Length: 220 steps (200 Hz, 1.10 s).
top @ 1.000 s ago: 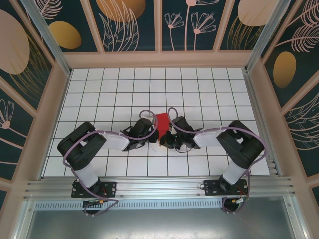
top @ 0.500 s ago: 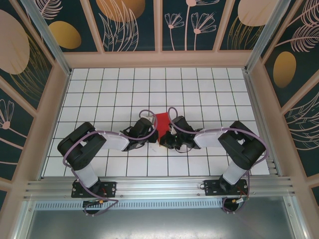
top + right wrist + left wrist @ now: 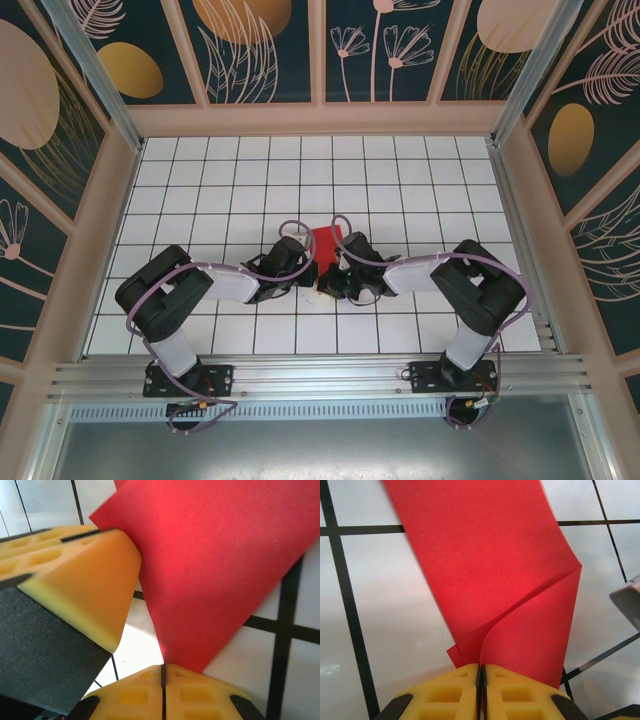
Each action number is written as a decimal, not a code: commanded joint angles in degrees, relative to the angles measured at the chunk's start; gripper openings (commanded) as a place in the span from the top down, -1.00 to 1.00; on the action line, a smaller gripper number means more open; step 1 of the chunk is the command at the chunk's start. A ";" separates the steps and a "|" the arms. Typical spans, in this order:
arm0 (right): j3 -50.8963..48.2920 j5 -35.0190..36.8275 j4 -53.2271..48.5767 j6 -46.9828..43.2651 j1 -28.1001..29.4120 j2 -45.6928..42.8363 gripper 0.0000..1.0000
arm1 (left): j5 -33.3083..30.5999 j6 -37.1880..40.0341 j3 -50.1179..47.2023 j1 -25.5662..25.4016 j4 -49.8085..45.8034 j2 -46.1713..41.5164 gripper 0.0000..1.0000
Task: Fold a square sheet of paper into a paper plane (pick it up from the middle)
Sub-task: Third fold the triangle at the center of the table.
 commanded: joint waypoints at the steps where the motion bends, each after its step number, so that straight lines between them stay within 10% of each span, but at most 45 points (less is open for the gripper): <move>1: 2.61 2.14 -3.59 -2.76 -0.97 -4.39 0.80 | -0.07 0.27 -1.11 0.12 -2.72 0.35 0.72; 220: 5.86 -2.24 0.00 -6.84 -10.39 1.33 0.79 | 0.38 0.85 0.08 0.12 -3.77 1.32 0.70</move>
